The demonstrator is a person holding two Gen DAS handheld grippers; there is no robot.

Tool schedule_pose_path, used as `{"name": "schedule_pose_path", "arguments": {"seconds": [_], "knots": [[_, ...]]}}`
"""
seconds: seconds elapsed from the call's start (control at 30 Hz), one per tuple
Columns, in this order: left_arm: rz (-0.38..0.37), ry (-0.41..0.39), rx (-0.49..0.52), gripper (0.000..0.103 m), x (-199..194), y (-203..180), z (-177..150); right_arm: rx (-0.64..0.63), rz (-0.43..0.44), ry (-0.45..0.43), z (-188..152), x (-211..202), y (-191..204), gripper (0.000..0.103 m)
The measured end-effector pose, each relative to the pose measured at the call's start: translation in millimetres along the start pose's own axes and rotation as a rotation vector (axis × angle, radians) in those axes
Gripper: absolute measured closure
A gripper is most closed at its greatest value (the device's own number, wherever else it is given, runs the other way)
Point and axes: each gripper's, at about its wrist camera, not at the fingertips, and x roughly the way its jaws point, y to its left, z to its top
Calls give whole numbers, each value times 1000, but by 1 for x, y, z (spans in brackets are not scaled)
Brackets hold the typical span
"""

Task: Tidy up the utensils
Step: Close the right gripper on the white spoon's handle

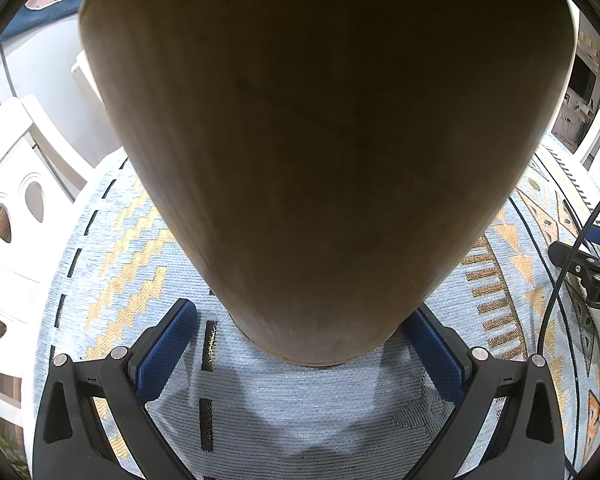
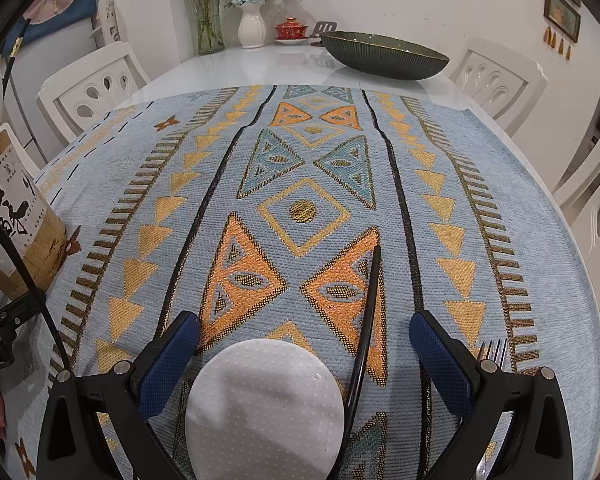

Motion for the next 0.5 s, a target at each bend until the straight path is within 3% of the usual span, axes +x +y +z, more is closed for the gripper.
{"name": "schedule_pose_path", "arguments": {"seconds": [0.5], "knots": [[20, 1, 15, 0, 1, 4, -1, 0, 0, 0, 0, 0, 0, 0]]}}
